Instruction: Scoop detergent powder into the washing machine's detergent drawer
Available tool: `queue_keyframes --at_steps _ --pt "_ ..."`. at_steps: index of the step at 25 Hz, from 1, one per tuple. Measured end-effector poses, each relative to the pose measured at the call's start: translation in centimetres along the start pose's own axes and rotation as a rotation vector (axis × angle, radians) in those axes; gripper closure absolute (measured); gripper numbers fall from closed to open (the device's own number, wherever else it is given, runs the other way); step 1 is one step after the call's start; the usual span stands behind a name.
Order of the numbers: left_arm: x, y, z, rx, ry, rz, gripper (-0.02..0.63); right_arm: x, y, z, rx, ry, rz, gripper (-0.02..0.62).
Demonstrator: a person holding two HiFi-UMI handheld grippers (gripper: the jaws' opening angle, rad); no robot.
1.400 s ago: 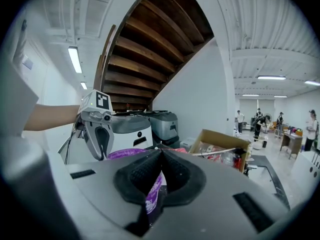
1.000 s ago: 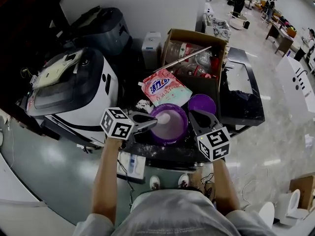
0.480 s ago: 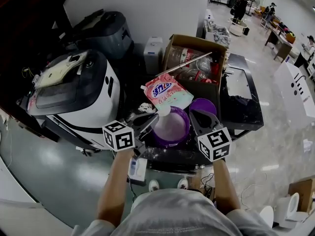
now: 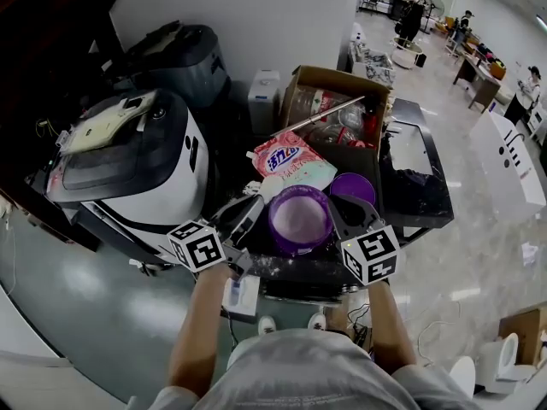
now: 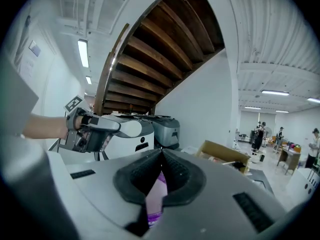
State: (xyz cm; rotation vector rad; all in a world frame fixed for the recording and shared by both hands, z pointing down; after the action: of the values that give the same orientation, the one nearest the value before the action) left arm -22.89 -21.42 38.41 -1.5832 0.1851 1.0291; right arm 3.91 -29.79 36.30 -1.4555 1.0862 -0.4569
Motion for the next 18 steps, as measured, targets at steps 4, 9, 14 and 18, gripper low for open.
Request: queue_keyframes --at_steps 4,9,14,18 --pt "-0.1 1.4 2.5 0.014 0.002 -0.018 0.591 -1.7 1.2 -0.3 -0.001 -0.013 0.008 0.591" --pt "-0.9 2.1 5.7 0.038 -0.040 0.035 0.592 -4.4 1.7 0.6 -0.035 -0.050 0.016 0.591" --pt "-2.4 1.1 8.0 0.033 -0.052 0.104 0.591 -7.0 1.1 2.2 -0.070 -0.098 -0.009 0.591" --pt "-2.6 -1.0 10.3 0.036 -0.031 0.161 0.592 -9.0 0.9 3.6 -0.086 -0.097 -0.014 0.591"
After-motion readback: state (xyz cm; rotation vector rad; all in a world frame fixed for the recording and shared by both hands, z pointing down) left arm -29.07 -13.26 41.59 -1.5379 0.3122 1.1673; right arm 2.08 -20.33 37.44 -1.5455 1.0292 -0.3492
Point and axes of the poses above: the fingertips, and each gripper's own axes: z backward along the fingers, x to its right, y out of its top, the point moved 10 cm from there along z, backward along the fingers, and after that the axes turned 11 degrees about z, right-handed, at the moved point
